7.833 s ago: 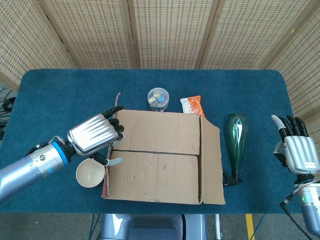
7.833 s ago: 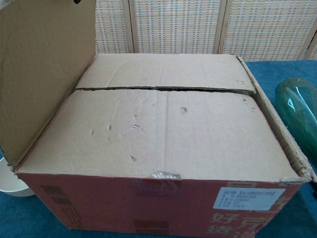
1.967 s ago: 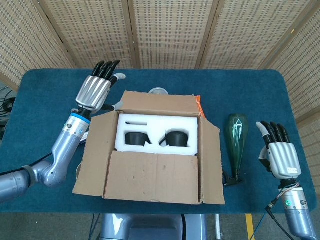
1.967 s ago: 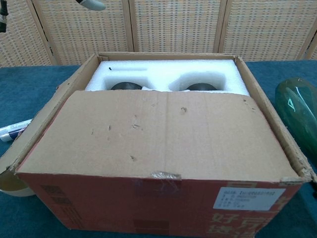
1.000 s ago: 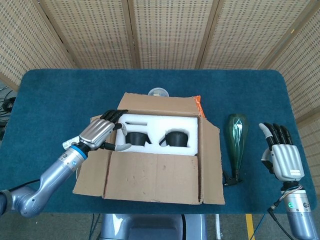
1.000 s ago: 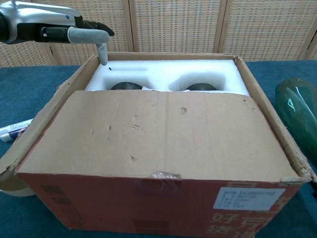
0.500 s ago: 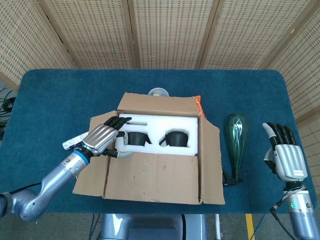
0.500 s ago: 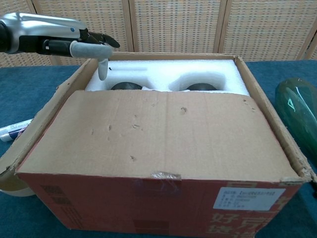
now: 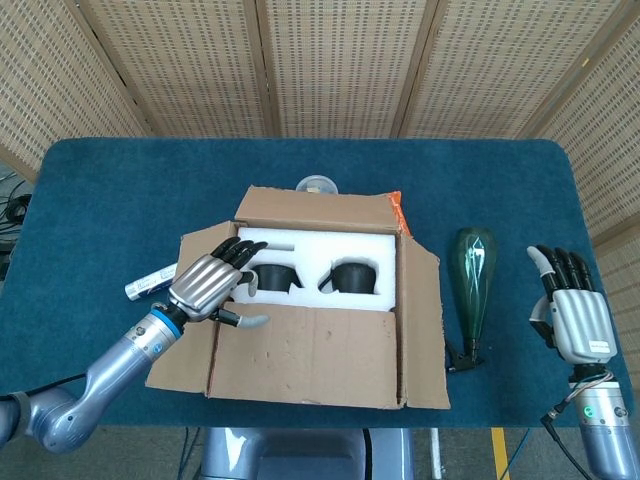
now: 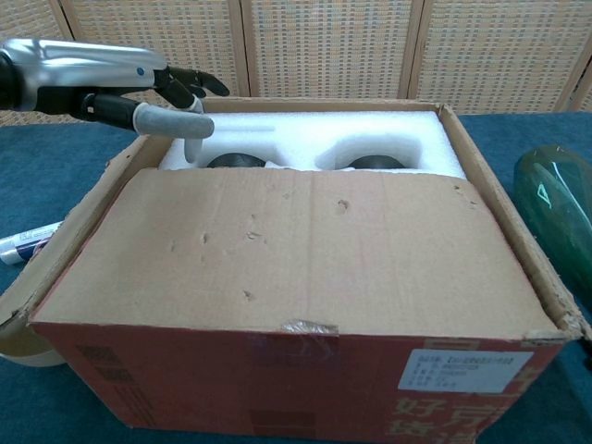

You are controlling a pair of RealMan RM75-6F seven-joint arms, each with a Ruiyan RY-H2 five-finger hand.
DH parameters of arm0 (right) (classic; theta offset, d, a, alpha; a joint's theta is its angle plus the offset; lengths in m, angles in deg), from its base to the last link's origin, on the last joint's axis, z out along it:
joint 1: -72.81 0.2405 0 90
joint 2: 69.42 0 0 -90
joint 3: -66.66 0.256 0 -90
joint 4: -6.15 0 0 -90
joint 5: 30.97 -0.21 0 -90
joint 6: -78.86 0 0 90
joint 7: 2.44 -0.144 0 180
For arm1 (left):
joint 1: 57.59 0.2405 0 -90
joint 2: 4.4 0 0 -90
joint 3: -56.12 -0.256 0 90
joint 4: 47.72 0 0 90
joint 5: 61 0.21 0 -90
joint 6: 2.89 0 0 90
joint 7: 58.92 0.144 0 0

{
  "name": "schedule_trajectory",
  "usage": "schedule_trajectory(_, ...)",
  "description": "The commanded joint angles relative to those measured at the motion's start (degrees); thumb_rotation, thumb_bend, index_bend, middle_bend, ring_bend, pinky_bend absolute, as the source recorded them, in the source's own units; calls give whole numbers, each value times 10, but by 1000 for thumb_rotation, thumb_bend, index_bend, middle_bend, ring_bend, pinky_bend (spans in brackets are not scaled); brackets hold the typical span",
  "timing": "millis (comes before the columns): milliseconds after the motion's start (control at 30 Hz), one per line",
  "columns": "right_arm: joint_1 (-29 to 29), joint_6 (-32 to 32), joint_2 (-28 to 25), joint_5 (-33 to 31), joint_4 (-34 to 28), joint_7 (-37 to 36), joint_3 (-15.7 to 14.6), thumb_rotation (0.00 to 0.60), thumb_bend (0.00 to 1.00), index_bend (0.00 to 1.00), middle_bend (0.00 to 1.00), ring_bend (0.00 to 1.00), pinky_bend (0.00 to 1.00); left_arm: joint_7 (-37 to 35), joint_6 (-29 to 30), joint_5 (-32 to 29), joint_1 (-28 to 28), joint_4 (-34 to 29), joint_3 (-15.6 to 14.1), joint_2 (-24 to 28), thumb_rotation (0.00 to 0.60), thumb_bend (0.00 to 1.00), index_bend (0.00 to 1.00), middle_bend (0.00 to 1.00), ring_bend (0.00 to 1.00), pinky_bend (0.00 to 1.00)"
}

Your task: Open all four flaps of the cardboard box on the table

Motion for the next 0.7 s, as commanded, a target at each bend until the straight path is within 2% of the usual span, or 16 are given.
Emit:
schedule_trajectory(33, -1, -1, -1, 0, 1, -2, 0, 600, 971, 58, 90, 0, 0, 12, 2, -3, -3, 2, -4, -6, 72, 89, 483, 0, 0, 0)
schedule_trajectory(367, -9, -7, -5, 1, 7, -15, -1, 600, 973, 58, 90, 0, 0, 58, 5, -33, -21, -2, -16, -30, 72, 88, 483, 0, 0, 0)
schedule_trajectory(700, -9, -6, -5, 2, 12, -20, 1, 600, 972, 58, 90, 0, 0, -1, -8, -26, -14, -24, -8, -8, 71, 93, 498, 0, 0, 0)
